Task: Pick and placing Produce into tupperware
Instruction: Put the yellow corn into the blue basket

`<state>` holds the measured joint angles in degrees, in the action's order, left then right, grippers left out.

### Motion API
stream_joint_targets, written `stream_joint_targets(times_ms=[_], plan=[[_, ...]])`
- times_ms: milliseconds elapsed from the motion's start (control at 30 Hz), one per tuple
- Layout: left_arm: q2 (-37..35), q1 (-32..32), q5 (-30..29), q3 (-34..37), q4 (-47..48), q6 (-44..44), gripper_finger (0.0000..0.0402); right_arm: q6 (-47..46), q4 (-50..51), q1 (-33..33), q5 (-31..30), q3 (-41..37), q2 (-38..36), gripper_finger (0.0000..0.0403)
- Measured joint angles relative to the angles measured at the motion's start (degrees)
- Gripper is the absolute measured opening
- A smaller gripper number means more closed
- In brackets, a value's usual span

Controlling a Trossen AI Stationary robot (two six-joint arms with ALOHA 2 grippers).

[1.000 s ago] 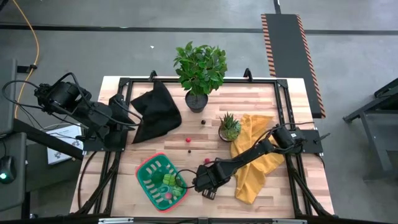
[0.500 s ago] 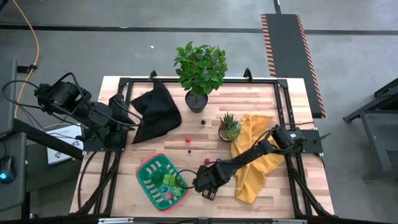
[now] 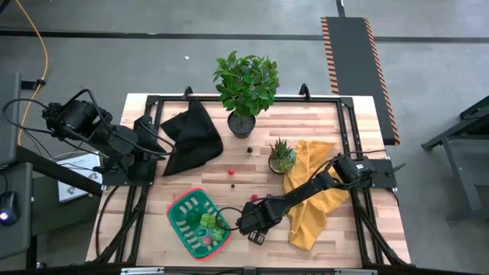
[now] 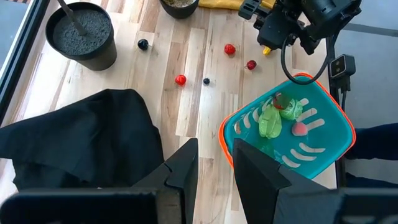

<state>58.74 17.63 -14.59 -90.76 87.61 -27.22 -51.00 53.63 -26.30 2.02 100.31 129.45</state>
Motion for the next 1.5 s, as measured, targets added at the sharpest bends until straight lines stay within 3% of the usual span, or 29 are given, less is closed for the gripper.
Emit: stream_joint_targets(times_ms=[267,500,767,933,1367,1500], plan=[[0.0,0.0,0.0,0.0,0.0,0.2,0.0088,-0.2,0.3,0.0,0.0,0.5,0.2,0.0112],[0.0,0.0,0.0,0.0,0.0,2.3,0.0088,1.0,0.1,-0.1,0.7,5.6,0.5,0.0111],[0.0,0.0,0.7,0.0,0.0,3.2,0.0088,2.4,5.3,0.4,-4.8,13.1,0.4,0.0111],[0.0,0.0,0.7,0.0,0.0,3.2,0.0088,3.0,7.9,0.4,-3.8,12.2,0.2,0.0113],[0.0,0.0,0.7,0.0,0.0,3.0,0.0088,13.9,6.6,-0.7,0.6,12.2,1.1,0.0178],[0.0,0.0,0.7,0.0,0.0,3.0,0.0088,14.9,6.8,-0.3,1.9,12.2,2.3,0.0178]])
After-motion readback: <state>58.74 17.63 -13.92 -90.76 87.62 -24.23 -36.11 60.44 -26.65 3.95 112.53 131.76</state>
